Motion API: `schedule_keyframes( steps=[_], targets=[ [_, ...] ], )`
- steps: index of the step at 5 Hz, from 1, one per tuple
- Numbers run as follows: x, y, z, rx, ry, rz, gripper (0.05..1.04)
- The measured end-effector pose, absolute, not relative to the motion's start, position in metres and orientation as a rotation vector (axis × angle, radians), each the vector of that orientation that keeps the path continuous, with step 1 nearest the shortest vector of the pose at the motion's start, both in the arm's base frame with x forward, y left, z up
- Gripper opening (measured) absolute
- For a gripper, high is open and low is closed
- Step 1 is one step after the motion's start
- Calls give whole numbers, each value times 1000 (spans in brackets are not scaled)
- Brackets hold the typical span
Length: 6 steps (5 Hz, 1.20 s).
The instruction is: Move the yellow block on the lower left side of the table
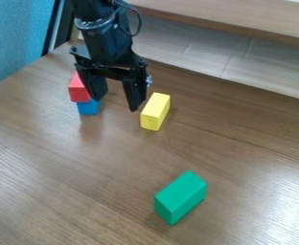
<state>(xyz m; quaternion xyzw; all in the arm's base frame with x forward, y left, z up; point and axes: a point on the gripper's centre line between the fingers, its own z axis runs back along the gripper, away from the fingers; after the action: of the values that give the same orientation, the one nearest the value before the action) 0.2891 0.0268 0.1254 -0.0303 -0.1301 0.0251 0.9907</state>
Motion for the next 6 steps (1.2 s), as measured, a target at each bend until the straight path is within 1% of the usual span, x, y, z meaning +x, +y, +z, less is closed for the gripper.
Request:
schedule_keyframes(
  steps=[1,3,4,6],
  targets=[
    [288,27,118,-64,-235,59,1001],
    [307,29,110,-60,-219,97,1001],
    [324,32,105,-58,-227,134,1000],
    [357,38,80,-50,-204,204,1000]
  ],
)
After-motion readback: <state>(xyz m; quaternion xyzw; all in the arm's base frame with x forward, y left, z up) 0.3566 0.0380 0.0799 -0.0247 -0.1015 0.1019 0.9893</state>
